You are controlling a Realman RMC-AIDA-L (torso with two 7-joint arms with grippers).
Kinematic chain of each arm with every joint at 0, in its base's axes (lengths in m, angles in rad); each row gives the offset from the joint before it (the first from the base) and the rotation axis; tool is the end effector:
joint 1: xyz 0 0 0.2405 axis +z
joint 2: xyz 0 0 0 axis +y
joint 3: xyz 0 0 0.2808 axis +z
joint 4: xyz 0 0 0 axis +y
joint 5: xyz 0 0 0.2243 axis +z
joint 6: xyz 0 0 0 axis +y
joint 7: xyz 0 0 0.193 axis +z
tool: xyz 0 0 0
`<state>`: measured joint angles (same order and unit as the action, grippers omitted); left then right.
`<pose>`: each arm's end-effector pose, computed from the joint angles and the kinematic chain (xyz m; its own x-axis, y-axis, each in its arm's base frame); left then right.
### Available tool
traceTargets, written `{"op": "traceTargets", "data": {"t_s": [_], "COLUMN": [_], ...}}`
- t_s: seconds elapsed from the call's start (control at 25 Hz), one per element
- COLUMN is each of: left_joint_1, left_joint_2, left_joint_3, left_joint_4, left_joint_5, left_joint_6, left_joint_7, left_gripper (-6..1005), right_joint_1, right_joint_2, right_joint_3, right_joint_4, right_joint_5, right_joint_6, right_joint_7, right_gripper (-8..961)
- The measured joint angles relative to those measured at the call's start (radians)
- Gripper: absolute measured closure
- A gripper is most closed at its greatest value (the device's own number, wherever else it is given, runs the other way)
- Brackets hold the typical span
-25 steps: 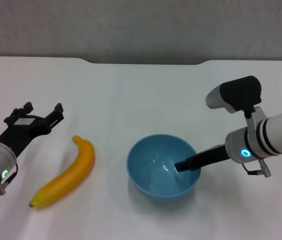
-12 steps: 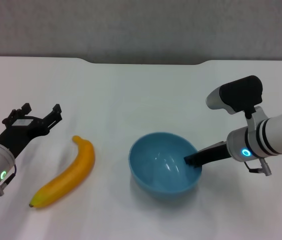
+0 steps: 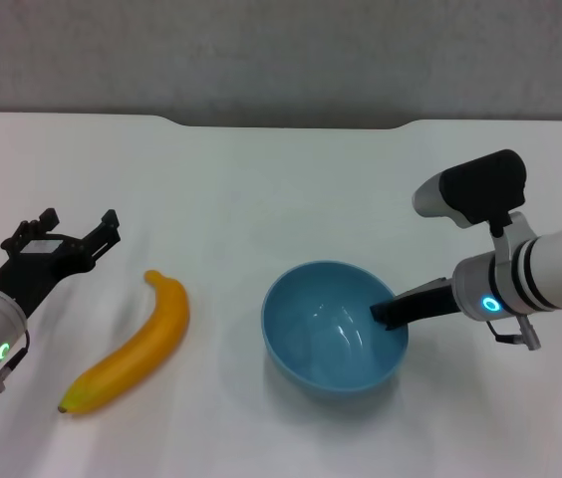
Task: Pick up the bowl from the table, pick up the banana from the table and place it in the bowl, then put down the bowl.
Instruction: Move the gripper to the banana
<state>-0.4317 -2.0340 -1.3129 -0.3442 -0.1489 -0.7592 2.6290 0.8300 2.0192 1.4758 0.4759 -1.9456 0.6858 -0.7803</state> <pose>-0.3511 0.4298 -0.0576 0.6063 0.2213 0.7638 0.7935 -0.2319 -0.5627 0.2599 0.4620 -0.1474 0.6762 -0.7229 -0.1420 -0.6967 -0.5649 -0.4421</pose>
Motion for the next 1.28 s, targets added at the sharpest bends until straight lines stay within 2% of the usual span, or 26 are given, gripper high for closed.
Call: {"op": "traceTargets", "data": {"t_s": [0.28, 0.4, 0.52, 0.56, 0.6, 0.68, 0.8, 0.92, 1.04, 1.16, 1.28], "left_joint_1": [0.007, 0.029, 0.055, 0.083, 0.083, 0.109, 0.151, 0.164, 0.167, 0.168, 0.163], "left_joint_2": [0.003, 0.009, 0.015, 0.017, 0.017, 0.020, 0.027, 0.036, 0.049, 0.072, 0.091], "left_joint_3": [0.006, 0.010, 0.015, 0.015, 0.015, 0.015, 0.027, 0.053, 0.096, 0.140, 0.151], "left_joint_4": [-0.020, -0.071, -0.153, -0.243, -0.243, -0.321, -0.489, -0.627, -0.737, -0.832, -0.911], "left_joint_5": [0.006, 0.012, 0.045, 0.089, 0.089, 0.128, 0.211, 0.243, 0.229, 0.180, 0.053], "left_joint_6": [0.052, 0.064, 0.135, 0.227, 0.227, 0.312, 0.500, 0.727, 0.890, 1.002, 1.122], "left_joint_7": [-0.021, -0.031, -0.045, -0.052, -0.052, -0.061, -0.096, -0.119, -0.116, -0.085, 0.031], "left_gripper": [92, 92, 92, 92, 92, 92, 92, 92, 92, 92, 92], "right_joint_1": [-0.097, -0.147, -0.194, -0.207, -0.217, -0.238, -0.268, -0.296, -0.312, -0.321, -0.323], "right_joint_2": [-0.004, -0.007, -0.010, -0.010, -0.010, -0.012, -0.014, -0.013, -0.012, -0.012, -0.013], "right_joint_3": [0.012, 0.013, 0.020, 0.024, 0.026, 0.030, 0.056, 0.087, 0.095, 0.110, 0.119], "right_joint_4": [0.120, 0.194, 0.256, 0.274, 0.291, 0.321, 0.354, 0.375, 0.381, 0.382, 0.382], "right_joint_5": [0.000, -0.003, -0.008, -0.009, -0.010, -0.012, -0.032, -0.065, -0.073, -0.073, -0.074], "right_joint_6": [-0.023, -0.022, -0.015, -0.013, -0.011, -0.008, 0.000, 0.004, 0.003, 0.003, 0.004], "right_joint_7": [0.000, 0.001, 0.003, 0.003, 0.003, 0.003, 0.001, 0.001, 0.001, 0.000, 0.000], "right_gripper": [908, 912, 918, 918, 919, 919, 920, 921, 921, 921, 921]}}
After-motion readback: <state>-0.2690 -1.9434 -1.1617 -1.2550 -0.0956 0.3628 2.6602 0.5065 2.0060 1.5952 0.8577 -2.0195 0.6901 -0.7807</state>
